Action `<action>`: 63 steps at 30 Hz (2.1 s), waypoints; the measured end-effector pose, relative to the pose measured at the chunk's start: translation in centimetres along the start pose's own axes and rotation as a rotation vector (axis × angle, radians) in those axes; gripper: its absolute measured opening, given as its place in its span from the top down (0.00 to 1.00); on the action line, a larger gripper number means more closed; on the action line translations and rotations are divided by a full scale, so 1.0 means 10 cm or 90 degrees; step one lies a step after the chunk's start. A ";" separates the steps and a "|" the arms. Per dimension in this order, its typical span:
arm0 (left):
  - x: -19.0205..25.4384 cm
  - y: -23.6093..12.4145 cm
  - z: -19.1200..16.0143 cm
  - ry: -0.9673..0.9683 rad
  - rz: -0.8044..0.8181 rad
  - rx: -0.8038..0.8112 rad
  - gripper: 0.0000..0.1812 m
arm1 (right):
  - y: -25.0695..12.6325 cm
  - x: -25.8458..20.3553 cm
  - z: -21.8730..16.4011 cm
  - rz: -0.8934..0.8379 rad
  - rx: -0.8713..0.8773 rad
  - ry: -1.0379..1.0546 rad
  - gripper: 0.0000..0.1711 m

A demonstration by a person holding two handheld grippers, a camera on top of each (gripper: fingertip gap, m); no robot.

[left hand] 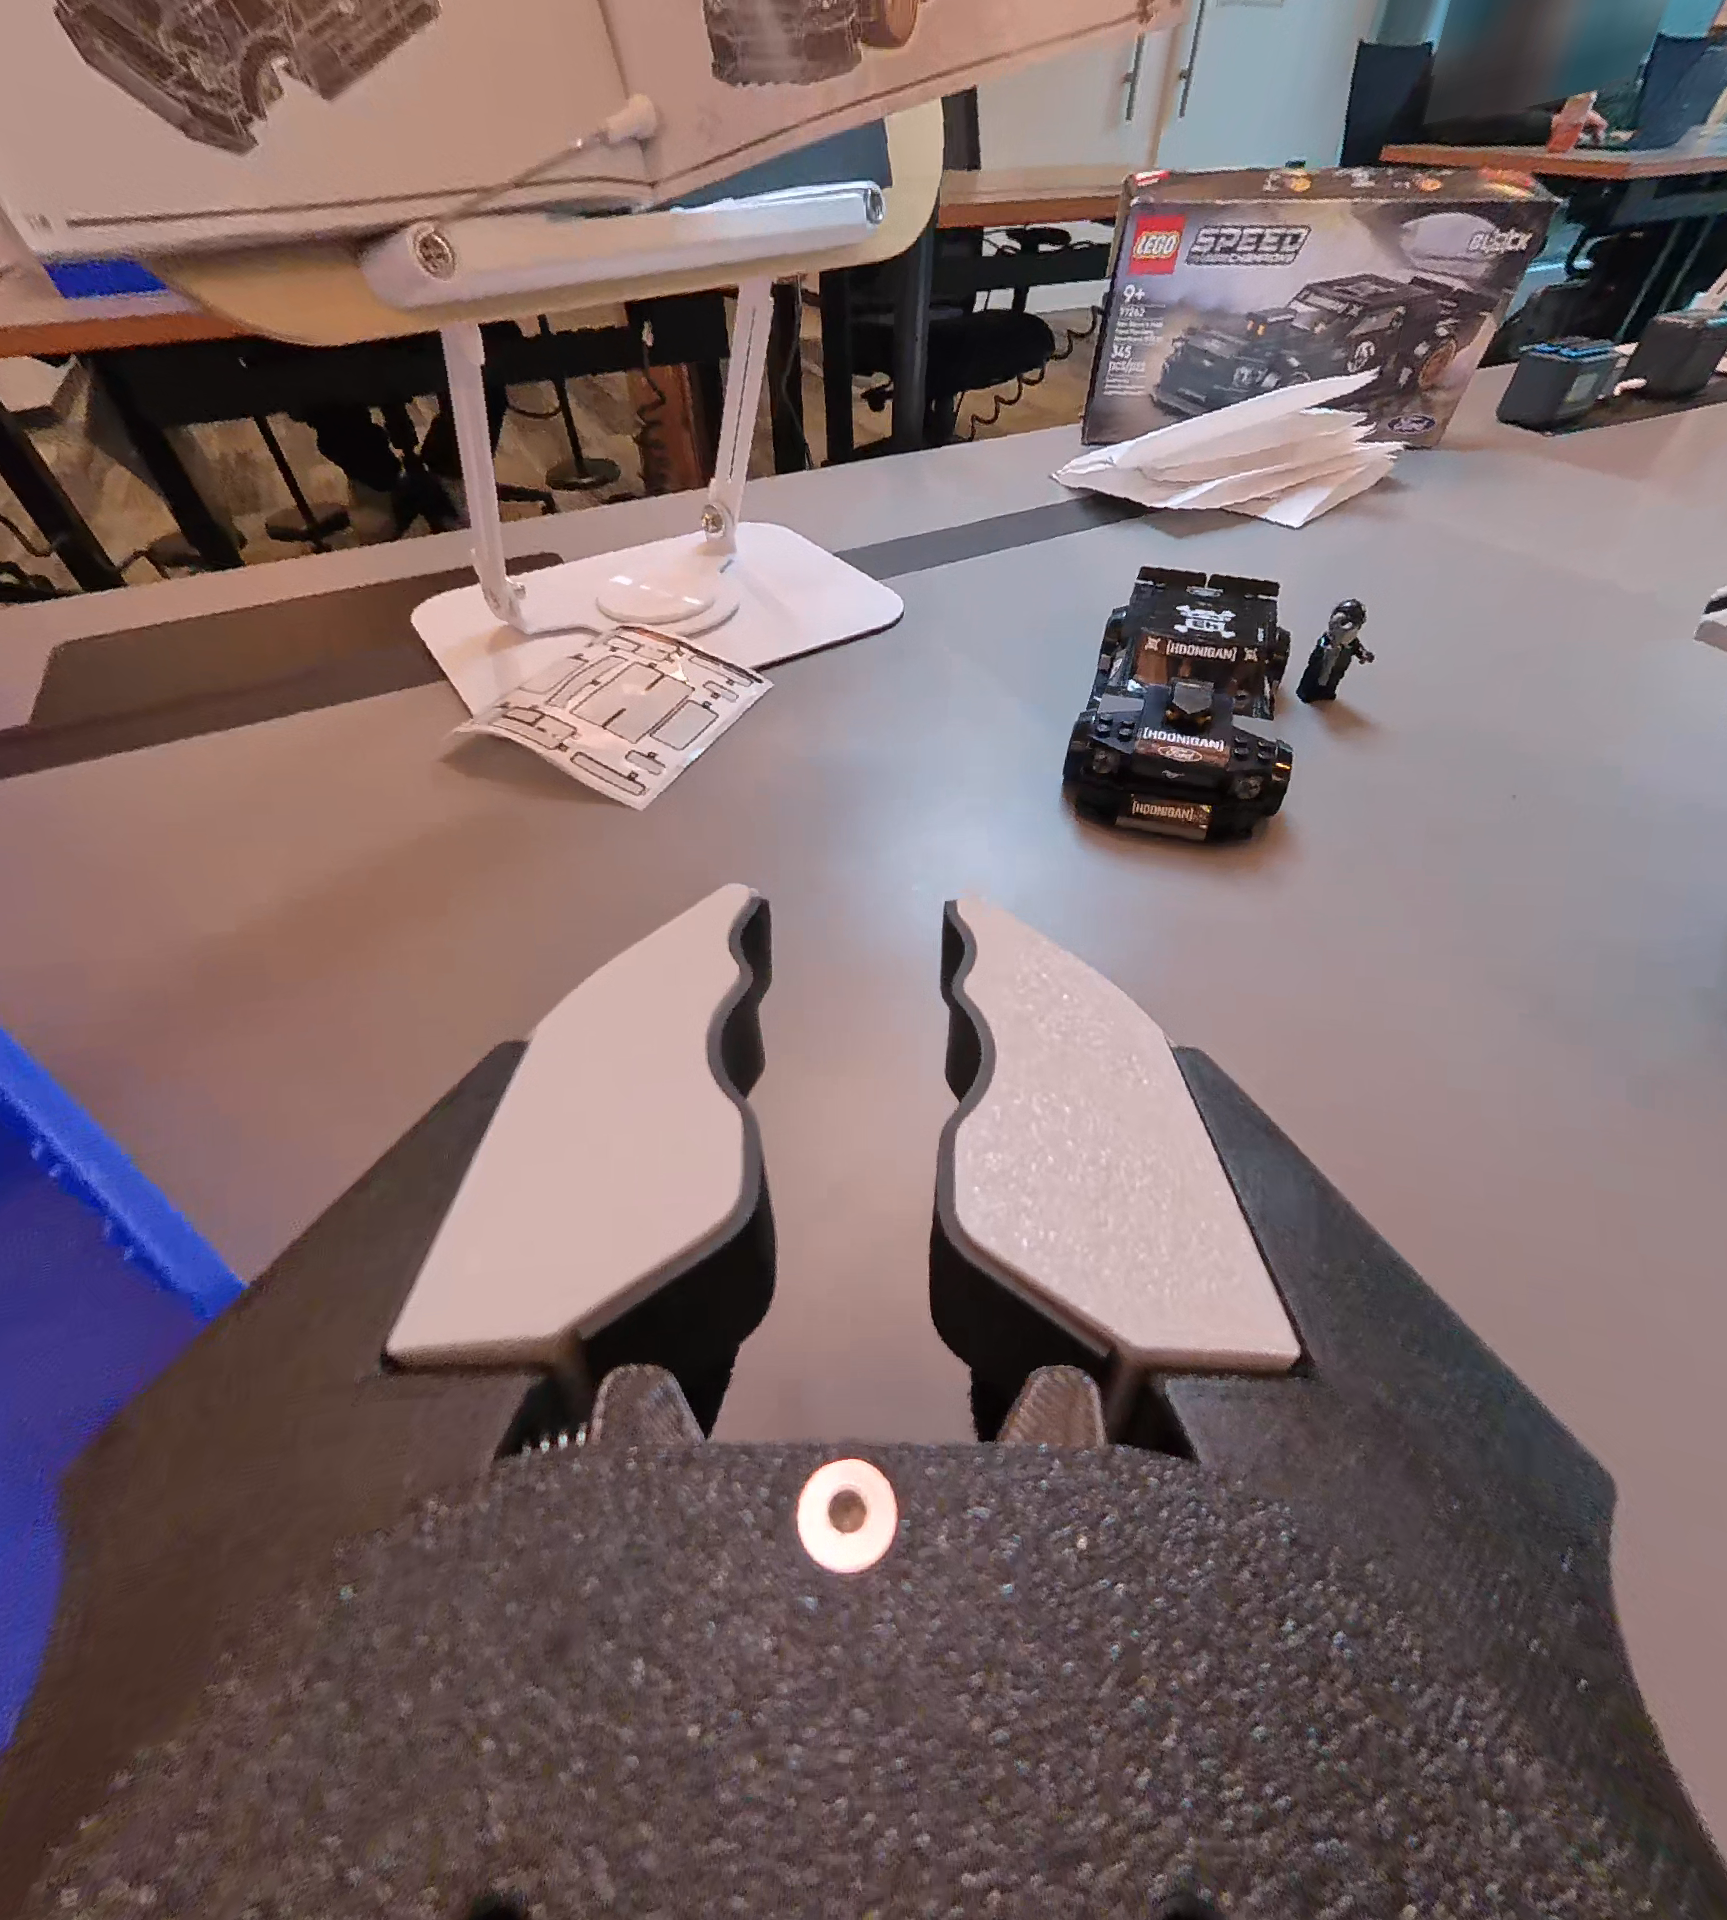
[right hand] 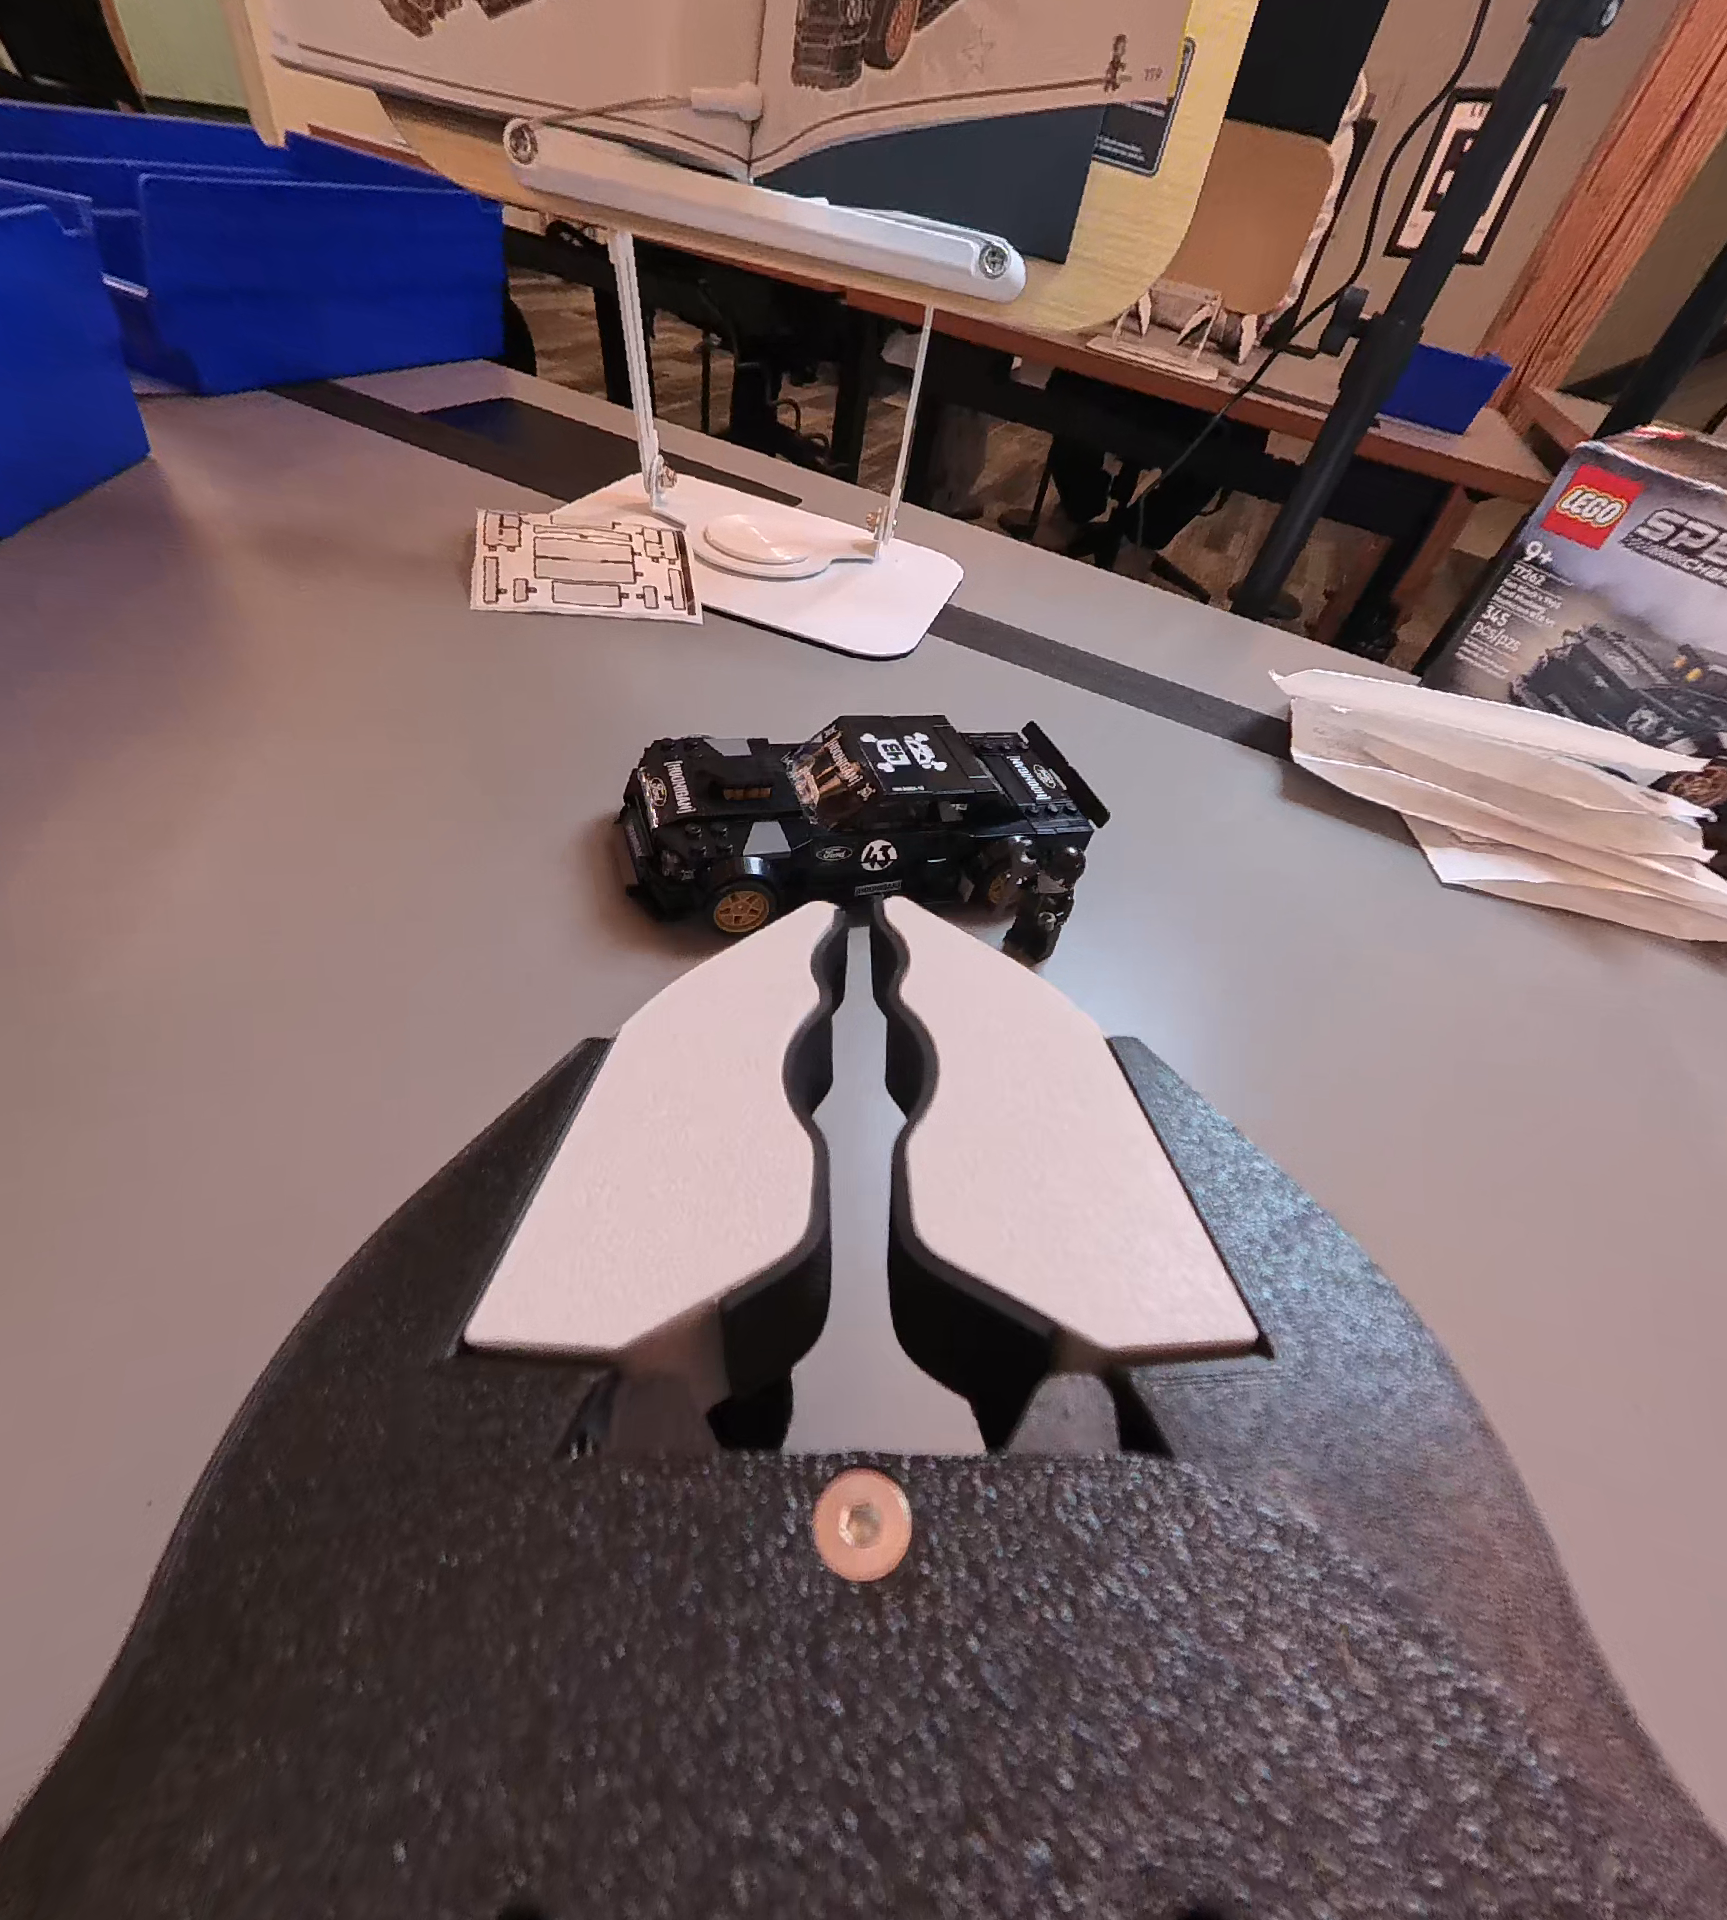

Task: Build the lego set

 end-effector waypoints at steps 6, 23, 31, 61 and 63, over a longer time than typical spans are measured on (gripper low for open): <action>0.05 0.03 0.00 0.027 -0.007 -0.012 0.82 | 0.02 -0.01 -0.02 -0.006 -0.010 -0.010 0.96; 0.07 0.01 0.02 0.032 -0.019 0.001 0.81 | -0.01 0.00 0.00 -0.013 -0.001 -0.004 0.91; 0.13 0.05 -0.03 0.039 -0.035 -0.045 0.81 | 0.01 -0.03 -0.04 -0.011 -0.035 -0.012 0.86; 0.51 0.16 0.06 0.108 -0.134 -0.044 0.72 | -0.03 -0.31 -0.13 -0.073 -0.062 -0.033 0.74; 0.50 0.15 0.06 0.103 -0.126 -0.040 0.72 | -0.02 -0.32 -0.12 -0.071 -0.059 -0.030 0.74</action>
Point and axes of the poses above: each gripper's, where its closed fingertips meet, y out along the fingers, z out of its top, x = y × z across the jaws, the point moved 7 cm from there along -y, back along the fingers, and after that the axes turned 14 degrees about y, right-handed, at the moved point
